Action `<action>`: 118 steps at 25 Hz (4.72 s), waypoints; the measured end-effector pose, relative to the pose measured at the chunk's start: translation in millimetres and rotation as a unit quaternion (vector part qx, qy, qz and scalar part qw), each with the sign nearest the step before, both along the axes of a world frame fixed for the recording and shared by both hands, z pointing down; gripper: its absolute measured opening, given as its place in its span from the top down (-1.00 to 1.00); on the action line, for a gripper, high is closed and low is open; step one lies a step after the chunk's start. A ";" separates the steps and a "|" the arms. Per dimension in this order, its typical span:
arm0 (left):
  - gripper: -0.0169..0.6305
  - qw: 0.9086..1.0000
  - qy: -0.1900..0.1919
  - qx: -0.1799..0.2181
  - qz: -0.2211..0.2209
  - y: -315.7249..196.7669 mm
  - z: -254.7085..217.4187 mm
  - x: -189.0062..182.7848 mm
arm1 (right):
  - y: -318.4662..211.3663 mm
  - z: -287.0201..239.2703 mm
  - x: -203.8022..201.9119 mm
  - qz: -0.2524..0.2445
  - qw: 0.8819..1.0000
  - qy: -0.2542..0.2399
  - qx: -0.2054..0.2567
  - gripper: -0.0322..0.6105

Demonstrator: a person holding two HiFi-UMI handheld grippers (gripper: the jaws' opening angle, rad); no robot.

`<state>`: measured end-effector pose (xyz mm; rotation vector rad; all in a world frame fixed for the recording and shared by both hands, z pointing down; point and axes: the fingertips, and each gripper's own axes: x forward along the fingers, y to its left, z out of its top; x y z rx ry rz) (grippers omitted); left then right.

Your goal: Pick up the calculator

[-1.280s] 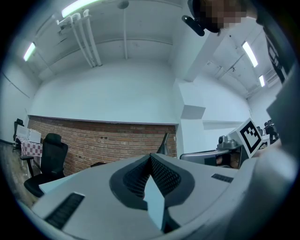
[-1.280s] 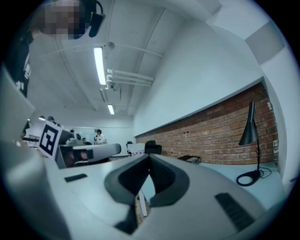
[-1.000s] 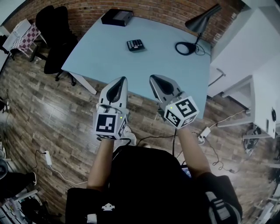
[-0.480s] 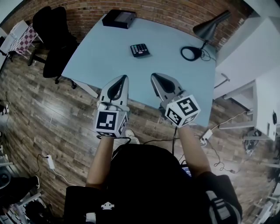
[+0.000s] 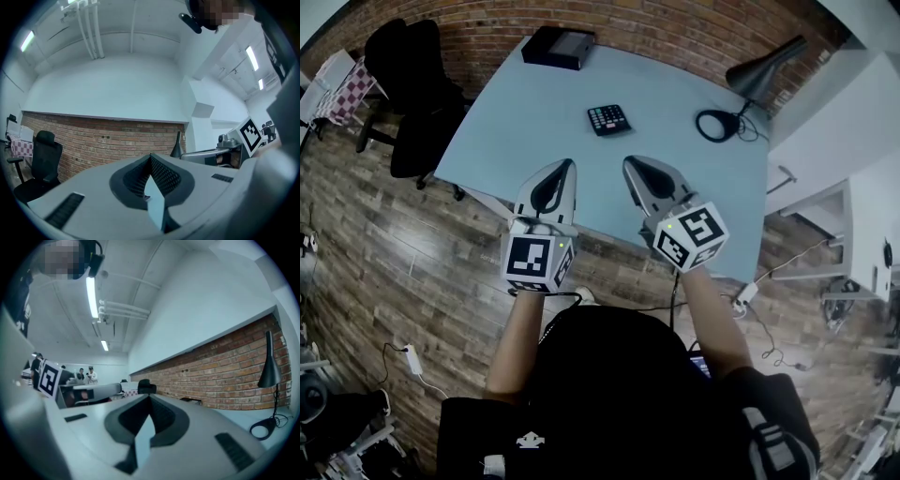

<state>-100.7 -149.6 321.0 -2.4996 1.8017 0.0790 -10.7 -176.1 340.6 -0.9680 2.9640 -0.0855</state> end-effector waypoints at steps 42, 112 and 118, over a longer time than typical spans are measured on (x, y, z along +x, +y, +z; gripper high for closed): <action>0.92 0.999 0.031 -0.029 -0.021 -90.4 26.4 -45.0 | -107.8 26.4 -27.6 0.000 0.999 0.046 -0.018 0.89; 0.92 0.973 -0.022 -0.176 -0.151 -155.2 120.2 -62.4 | -265.4 326.9 -40.8 -0.140 0.849 0.502 0.092 0.67; 0.92 0.974 -0.020 -0.167 -0.152 -153.2 112.7 -63.6 | -273.5 296.4 -43.0 -0.112 0.884 0.449 0.062 0.75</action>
